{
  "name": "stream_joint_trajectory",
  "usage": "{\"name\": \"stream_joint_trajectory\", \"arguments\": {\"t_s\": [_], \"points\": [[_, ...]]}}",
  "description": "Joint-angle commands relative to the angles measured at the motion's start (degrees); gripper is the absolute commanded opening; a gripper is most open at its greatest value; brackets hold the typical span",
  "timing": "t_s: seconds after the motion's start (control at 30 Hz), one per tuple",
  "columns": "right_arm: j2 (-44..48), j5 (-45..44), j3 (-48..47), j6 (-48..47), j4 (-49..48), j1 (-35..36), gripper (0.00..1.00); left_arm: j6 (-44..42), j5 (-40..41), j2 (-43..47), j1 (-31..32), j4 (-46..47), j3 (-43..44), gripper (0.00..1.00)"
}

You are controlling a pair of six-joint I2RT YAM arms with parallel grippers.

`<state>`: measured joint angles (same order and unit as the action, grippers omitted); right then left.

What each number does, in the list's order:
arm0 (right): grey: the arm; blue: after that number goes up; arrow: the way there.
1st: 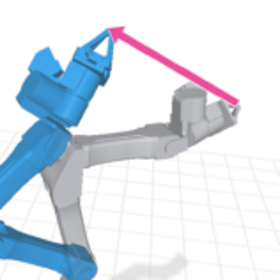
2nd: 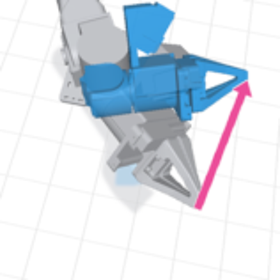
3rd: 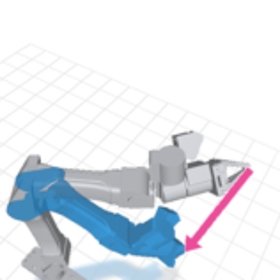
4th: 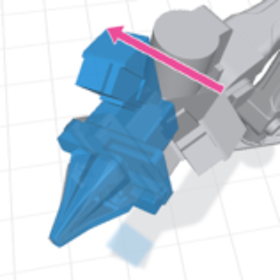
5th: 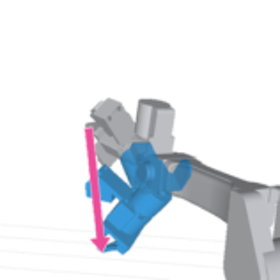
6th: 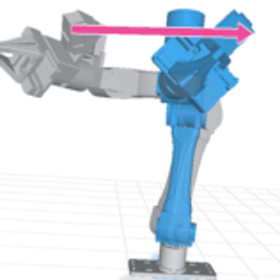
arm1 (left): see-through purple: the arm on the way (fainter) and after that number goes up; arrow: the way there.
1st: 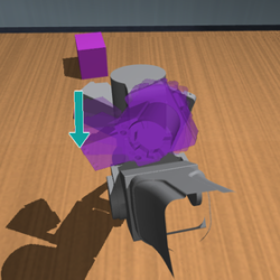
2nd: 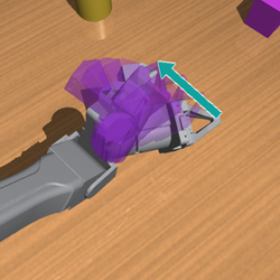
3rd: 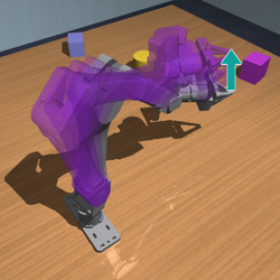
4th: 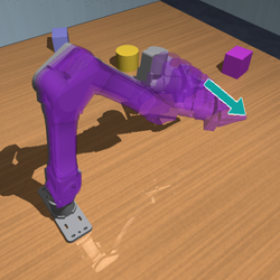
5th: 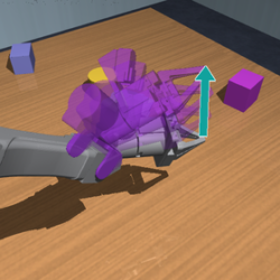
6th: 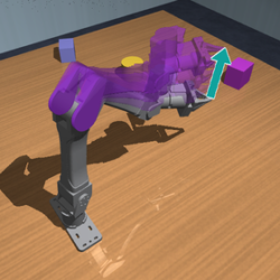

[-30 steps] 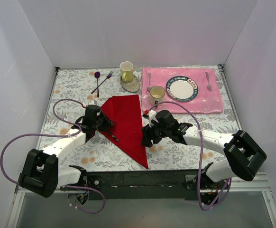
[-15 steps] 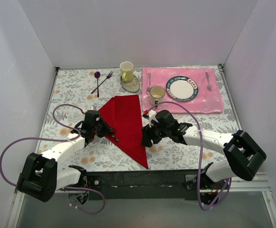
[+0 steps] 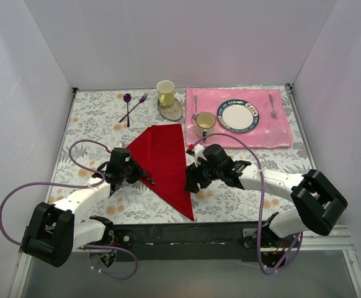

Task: Fold the napkin, place the utensils inside, and roll it up
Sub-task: Fold the napkin

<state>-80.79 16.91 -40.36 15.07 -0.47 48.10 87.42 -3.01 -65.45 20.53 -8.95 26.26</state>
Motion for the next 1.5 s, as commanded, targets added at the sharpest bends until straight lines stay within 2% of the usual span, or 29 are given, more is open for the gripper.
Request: {"name": "stream_joint_trajectory", "arguments": {"t_s": [0.0,0.23,0.33,0.47,0.5,0.63,0.8,0.83,0.87,0.97,1.13,1.2,1.27,1.33,1.4,1.47], "points": [[-0.5,0.9,0.5,0.3,-2.5,-0.1,0.67,0.1,-0.9,2.5,0.6,0.2,-1.1,0.0],[-1.0,1.5,0.3,0.4,-2.8,-0.2,0.67,-0.1,-1.6,3.8,0.5,0.8,-2.0,0.03],[-1.2,1.6,0.2,0.5,-2.7,-0.1,0.67,-0.1,-1.7,3.4,0.5,0.9,-1.9,0.09],[-1.1,1.6,0.5,0.4,-2.8,-0.1,0.67,-0.8,-1.1,5.5,0.6,-2.0,-1.2,0.41],[-1.2,1.6,0.5,0.4,-2.7,-0.2,0.67,-1.1,-1.1,7.8,0.5,-3.3,-1.0,0.56],[-1.4,1.6,0.1,0.5,-2.5,-0.1,0.67,-1.7,-1.0,14.1,0.5,-7.2,2.1,0.69],[-2.0,2.3,-0.6,0.7,-2.7,-0.1,0.68,-1.9,0.9,15.9,0.4,-8.3,7.7,0.68],[-2.2,2.4,-0.9,0.9,-2.5,-0.2,0.68,-1.6,0.3,12.9,0.3,-7.8,9.0,0.65],[-2.5,2.7,-1.0,1.2,-2.5,-0.2,0.68,-1.2,0.3,11.1,0.4,-7.9,9.7,0.56],[-2.4,4.0,-0.5,2.5,-3.2,-0.1,0.67,-0.8,-1.9,3.8,0.4,-5.3,11.0,0.4],[0.0,3.0,1.2,3.7,-2.5,-0.1,0.67,-1.5,-9.3,-2.1,0.6,0.9,11.8,0.3],[2.0,1.6,1.9,3.9,0.4,-0.2,0.67,-6.0,-14.0,-2.0,1.6,2.3,11.9,0.31],[4.6,-1.6,2.3,3.7,5.5,-0.6,0.68,-9.1,-11.8,-0.7,4.9,0.3,12.5,0.34],[6.7,-5.1,3.5,4.4,8.7,-1.8,0.68,-13.1,-10.0,2.6,8.9,-2.6,12.1,0.43],[10.8,-6.7,5.6,6.4,13.1,-5.1,0.69,-15.0,-8.7,5.7,12.1,-4.6,11.4,0.48],[16.0,-7.2,7.2,7.0,15.4,-9.0,0.69,-17.3,-8.5,6.3,17.9,-5.7,11.3,0.53]]}}
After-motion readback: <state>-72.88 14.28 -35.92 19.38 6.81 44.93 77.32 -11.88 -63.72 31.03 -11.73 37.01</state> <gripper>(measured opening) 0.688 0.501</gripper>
